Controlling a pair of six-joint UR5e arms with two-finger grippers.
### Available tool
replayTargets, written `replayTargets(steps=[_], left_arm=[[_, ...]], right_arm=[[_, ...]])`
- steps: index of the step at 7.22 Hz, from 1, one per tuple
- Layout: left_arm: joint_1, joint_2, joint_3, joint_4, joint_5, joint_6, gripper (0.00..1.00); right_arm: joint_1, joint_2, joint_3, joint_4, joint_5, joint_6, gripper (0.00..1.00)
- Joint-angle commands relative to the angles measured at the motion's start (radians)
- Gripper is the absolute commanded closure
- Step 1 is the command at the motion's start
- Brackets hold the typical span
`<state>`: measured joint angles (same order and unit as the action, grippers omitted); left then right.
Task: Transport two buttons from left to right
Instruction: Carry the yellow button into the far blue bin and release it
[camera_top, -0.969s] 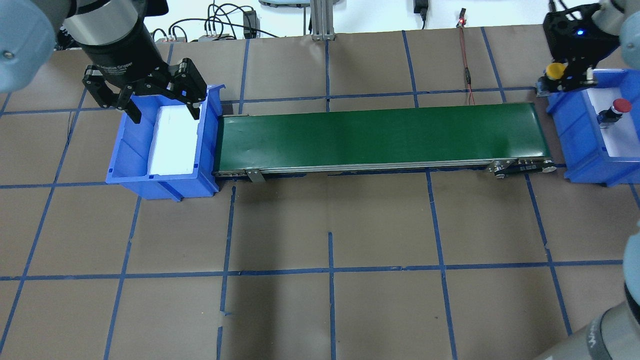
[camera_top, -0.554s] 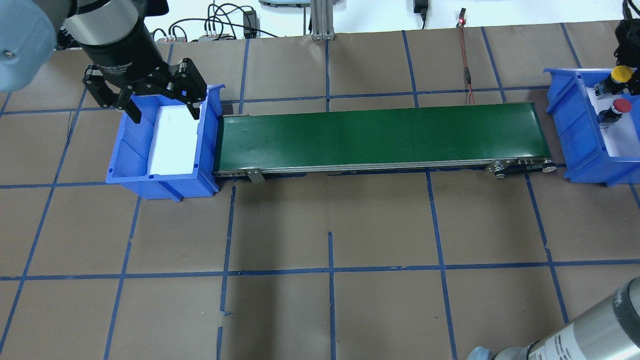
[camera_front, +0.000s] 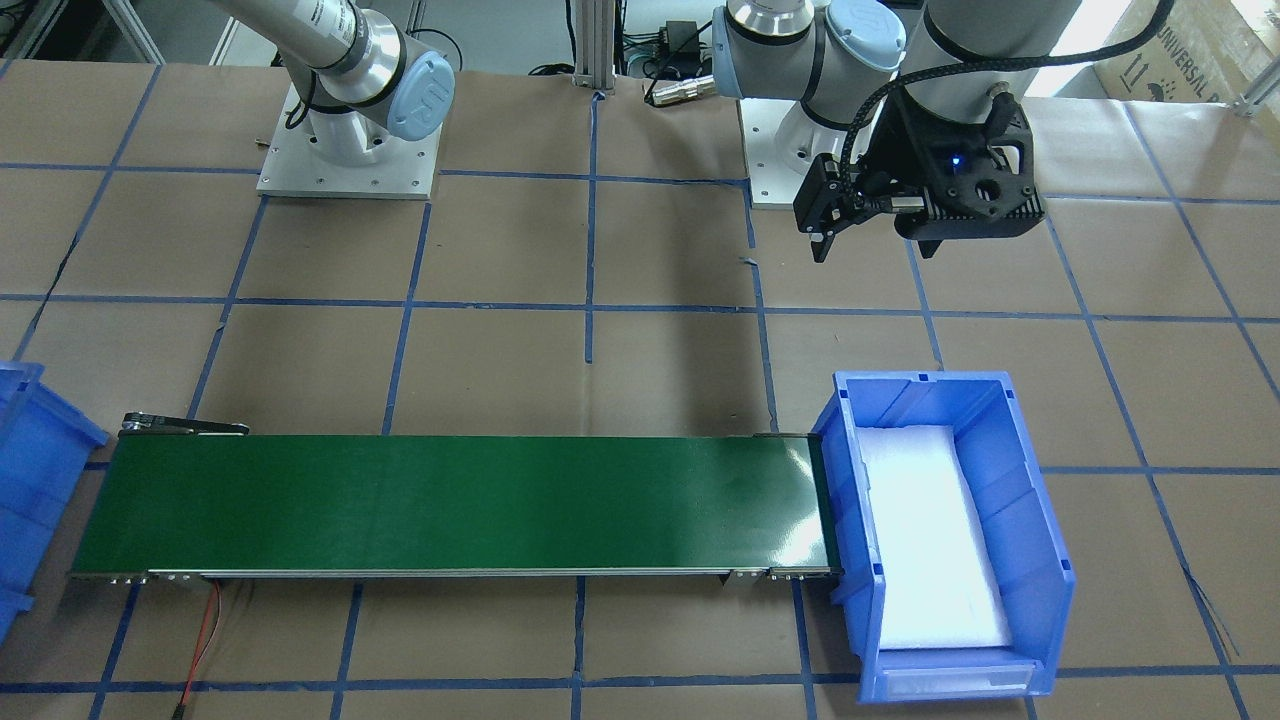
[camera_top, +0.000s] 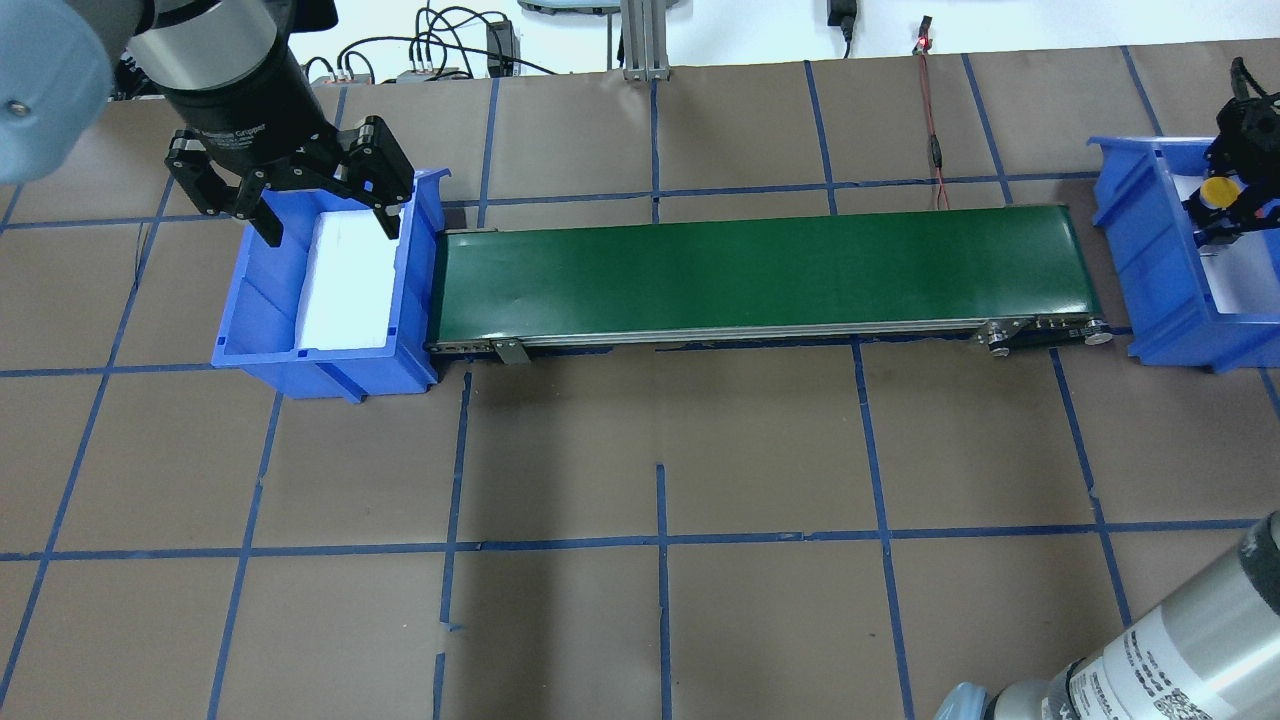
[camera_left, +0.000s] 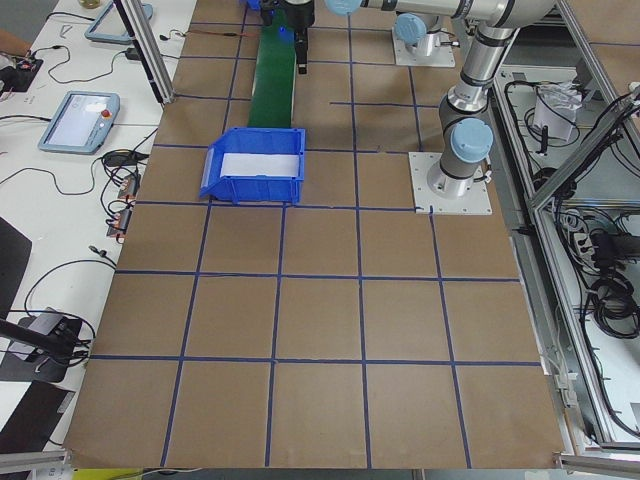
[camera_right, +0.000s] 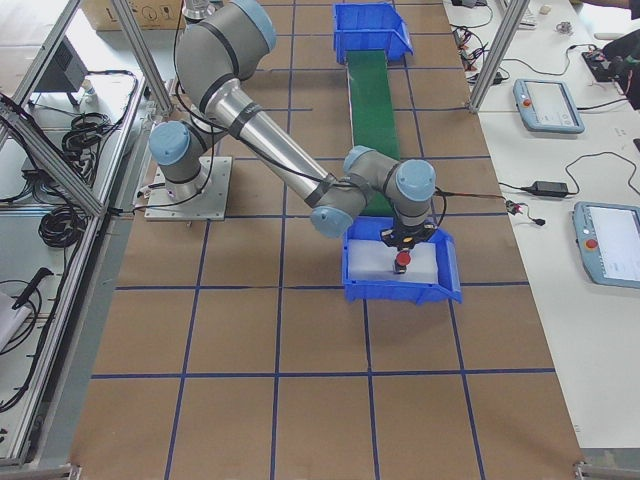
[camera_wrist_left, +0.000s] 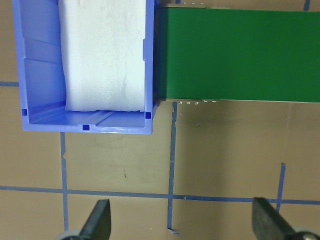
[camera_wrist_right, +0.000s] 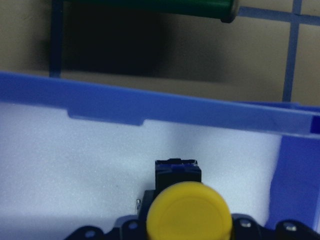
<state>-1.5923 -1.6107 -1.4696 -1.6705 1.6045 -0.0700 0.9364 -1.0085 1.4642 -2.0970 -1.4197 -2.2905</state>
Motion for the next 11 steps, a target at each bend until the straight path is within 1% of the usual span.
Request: replayTargets(steps=[1, 2, 3, 4, 6, 7, 8, 10, 11], left_arm=[[0.000, 0.002, 0.002, 0.000, 0.002, -0.001, 0.00], [0.000, 0.000, 0.003, 0.002, 0.002, 0.001, 0.00], [0.000, 0.000, 0.003, 0.002, 0.002, 0.001, 0.00], [0.000, 0.000, 0.002, 0.000, 0.002, 0.001, 0.00], [0.000, 0.002, 0.002, 0.000, 0.002, -0.001, 0.00], [0.000, 0.002, 0.002, 0.000, 0.000, 0.001, 0.00], [0.000, 0.002, 0.002, 0.000, 0.000, 0.001, 0.00], [0.000, 0.002, 0.002, 0.000, 0.000, 0.001, 0.00], [0.000, 0.002, 0.002, 0.000, 0.000, 0.001, 0.00]], right_arm=[[-0.001, 0.040, 0.001, -0.003, 0.013, -0.003, 0.49], [-0.001, 0.045, 0.001, -0.003, -0.001, -0.004, 0.00], [-0.001, 0.041, -0.008, -0.001, -0.036, 0.000, 0.00], [0.001, 0.016, -0.030, 0.033, -0.038, 0.009, 0.00], [0.002, -0.130, -0.077, 0.264, -0.041, 0.058, 0.00], [0.008, -0.222, -0.079, 0.388, -0.047, 0.160, 0.00], [0.028, -0.296, -0.076, 0.450, -0.080, 0.290, 0.00], [0.161, -0.379, -0.079, 0.540, -0.116, 0.495, 0.00], [0.232, -0.398, -0.078, 0.543, -0.120, 0.655, 0.00]])
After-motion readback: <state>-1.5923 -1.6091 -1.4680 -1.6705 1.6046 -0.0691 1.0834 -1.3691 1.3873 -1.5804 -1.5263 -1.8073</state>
